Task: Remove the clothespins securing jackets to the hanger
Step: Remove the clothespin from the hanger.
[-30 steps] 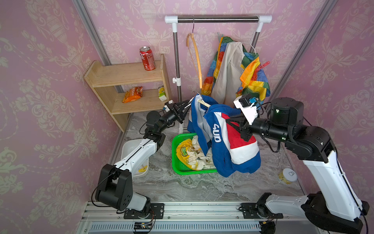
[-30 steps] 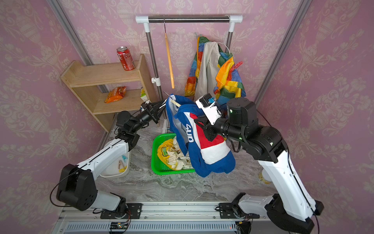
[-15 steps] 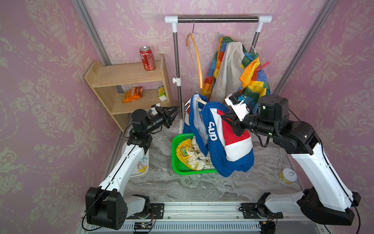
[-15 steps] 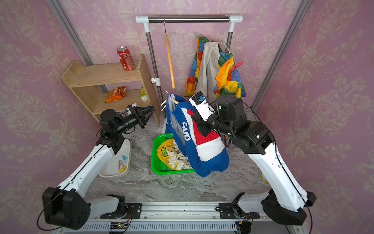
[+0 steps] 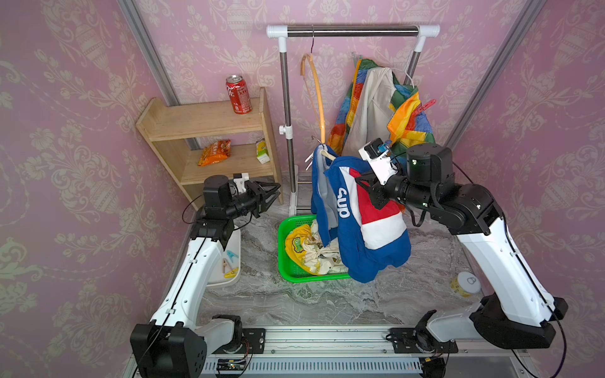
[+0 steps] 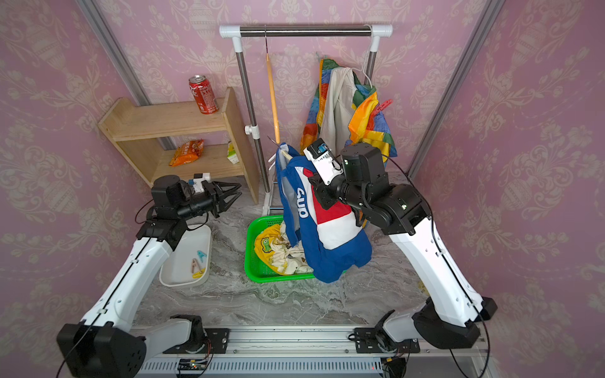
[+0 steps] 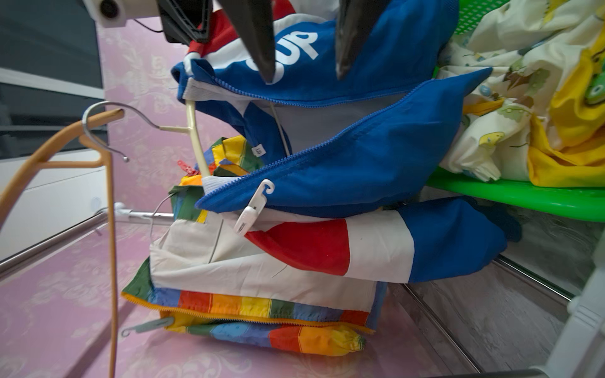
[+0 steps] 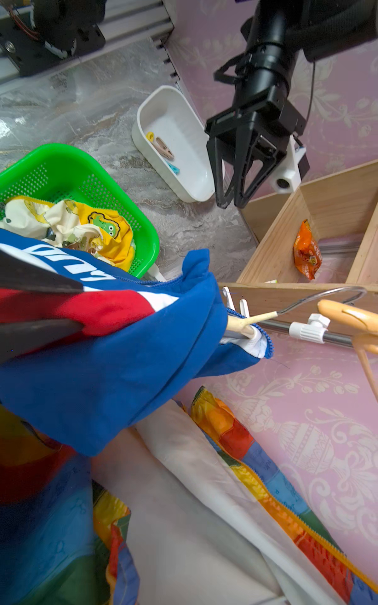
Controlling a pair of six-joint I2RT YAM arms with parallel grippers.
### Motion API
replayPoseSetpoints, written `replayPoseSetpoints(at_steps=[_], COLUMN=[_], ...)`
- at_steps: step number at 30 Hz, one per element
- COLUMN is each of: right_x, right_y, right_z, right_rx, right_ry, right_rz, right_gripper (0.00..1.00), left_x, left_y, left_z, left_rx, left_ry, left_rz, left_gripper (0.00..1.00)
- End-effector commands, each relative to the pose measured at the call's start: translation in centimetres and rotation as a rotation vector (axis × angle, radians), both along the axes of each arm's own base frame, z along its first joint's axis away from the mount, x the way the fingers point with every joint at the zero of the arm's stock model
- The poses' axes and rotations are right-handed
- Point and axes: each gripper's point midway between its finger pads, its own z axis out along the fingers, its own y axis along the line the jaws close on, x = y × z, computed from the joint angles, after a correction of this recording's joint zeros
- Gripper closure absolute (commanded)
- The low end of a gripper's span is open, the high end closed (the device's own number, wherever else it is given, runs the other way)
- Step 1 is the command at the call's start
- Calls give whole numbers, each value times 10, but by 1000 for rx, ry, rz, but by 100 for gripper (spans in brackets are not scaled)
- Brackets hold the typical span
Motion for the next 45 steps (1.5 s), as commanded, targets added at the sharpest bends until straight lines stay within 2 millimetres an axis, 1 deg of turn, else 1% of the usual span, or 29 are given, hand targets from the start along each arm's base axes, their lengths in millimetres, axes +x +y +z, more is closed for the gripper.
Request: replayPoseSetpoints(at_steps=[1,2,4,6,9,11,14,17,20,21,23,25,28,31,34,37,39,41,42,45], right_x=[-18,-22,-27,-30,-31,-29,-30,-32,-30,-30,-31,-33,-37,-36,-35,-35,-35,-35,-35,-39], right_y=[9,12,13,14,18,22,27,29,28,28,31,33,34,33,34,34,34,33,33,34], right_z=[37,36,35,35,37,36,33,30,25,23,19,20,22,22,20,20,20,20,21,27], right_rx=[123,136,154,179,232,260,290,306,307,305,304,313,321,323,329,330,329,329,330,343], right_ry=[-3,35,94,140,209,267,338,378,404,410,433,446,447,442,448,449,450,446,442,434], right_rz=[117,144,173,192,208,221,246,257,242,238,247,268,286,278,272,271,270,265,266,287], right_gripper=[100,100,100,99,98,97,97,96,96,95,94,94,94,94,94,94,93,93,93,93], left_x=[-23,-25,-24,-22,-27,-35,-40,-38,-35,-34,-30,-26,-17,-13,-10,-7,-6,-5,-4,-2], left_y=[-8,-7,-1,6,2,-4,-5,1,8,11,11,7,0,-5,-7,-8,-9,-10,-10,-8], left_z=[28,35,42,41,28,14,0,0,10,12,15,15,9,11,8,6,7,6,4,1], left_rx=[366,445,549,631,784,1011,1248,1379,1456,1481,1528,1541,1551,1536,1542,1546,1538,1538,1541,1552], left_ry=[-312,-387,-480,-528,-614,-721,-851,-935,-994,-1008,-1039,-1064,-1069,-1094,-1093,-1093,-1096,-1091,-1086,-1072], left_rz=[-118,-115,-91,-72,-109,-155,-198,-171,-126,-117,-119,-145,-188,-186,-204,-210,-207,-210,-212,-216], left_gripper=[1,1,1,1,6,9,14,18,27,29,36,37,35,34,35,40,47,56,57,50])
